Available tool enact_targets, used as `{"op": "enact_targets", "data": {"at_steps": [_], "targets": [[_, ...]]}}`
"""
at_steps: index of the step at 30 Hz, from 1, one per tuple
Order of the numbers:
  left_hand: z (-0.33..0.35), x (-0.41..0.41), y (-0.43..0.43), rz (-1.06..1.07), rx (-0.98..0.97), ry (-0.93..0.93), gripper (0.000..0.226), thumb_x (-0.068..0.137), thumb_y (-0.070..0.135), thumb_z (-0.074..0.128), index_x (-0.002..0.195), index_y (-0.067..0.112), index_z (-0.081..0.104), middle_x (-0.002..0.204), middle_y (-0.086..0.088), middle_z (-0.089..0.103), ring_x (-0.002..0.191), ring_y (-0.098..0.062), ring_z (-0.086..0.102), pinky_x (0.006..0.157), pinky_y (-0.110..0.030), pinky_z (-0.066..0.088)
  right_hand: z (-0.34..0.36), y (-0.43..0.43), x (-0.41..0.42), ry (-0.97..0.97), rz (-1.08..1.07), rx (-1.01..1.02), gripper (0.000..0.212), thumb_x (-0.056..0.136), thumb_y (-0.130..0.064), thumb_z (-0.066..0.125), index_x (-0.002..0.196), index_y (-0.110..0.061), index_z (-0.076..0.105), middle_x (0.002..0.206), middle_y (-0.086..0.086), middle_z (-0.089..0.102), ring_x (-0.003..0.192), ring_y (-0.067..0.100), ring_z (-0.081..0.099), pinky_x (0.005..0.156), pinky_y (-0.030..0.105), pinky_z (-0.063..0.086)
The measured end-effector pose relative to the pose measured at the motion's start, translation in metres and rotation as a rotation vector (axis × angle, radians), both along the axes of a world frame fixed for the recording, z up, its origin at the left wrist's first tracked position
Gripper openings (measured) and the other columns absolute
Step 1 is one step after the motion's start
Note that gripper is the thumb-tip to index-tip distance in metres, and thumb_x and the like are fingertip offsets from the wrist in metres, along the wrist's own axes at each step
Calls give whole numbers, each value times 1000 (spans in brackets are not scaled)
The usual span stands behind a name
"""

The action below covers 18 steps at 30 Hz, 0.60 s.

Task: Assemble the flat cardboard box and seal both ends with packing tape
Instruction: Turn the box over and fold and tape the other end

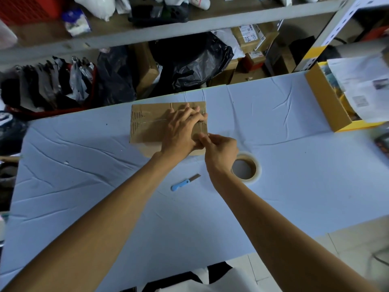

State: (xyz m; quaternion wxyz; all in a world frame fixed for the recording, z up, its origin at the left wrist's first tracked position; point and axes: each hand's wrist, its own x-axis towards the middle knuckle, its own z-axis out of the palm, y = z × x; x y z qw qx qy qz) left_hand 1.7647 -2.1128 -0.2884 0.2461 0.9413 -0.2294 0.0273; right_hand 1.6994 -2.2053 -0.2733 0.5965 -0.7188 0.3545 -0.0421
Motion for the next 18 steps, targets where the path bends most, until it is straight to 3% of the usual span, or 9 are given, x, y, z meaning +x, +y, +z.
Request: {"op": "enact_targets", "data": {"at_steps": [2,6,12,18], "targets": [[-1,-1,0,-12,18,-15,61,68,37,78,123,25,58,145,-2,45,143,-26,26,116,-47,7,-3,-1,-2,-25,32,-11,28,75,-41,71,89,-18,78,73,-3,75,74,11,70,77,35,56],[-3,1,1,-12,24,-38,60,67,33,80,122,23,58,143,-3,47,141,-28,29,116,-49,10,-5,-1,-4,-88,51,-12,26,75,-40,71,87,-19,79,68,-3,74,76,19,71,74,38,56],[-8,2,0,-4,38,-58,59,64,28,81,119,22,60,140,-4,50,139,-29,33,115,-49,12,-5,-4,-7,-125,44,37,10,76,-34,74,74,-25,78,63,-10,73,65,6,61,62,25,48],[-9,-3,-2,7,114,-102,64,67,34,80,125,22,56,144,-7,46,141,-31,29,115,-52,12,-4,-10,-3,-94,75,-11,17,76,-31,76,75,-14,78,63,3,72,60,12,62,59,29,47]]}}
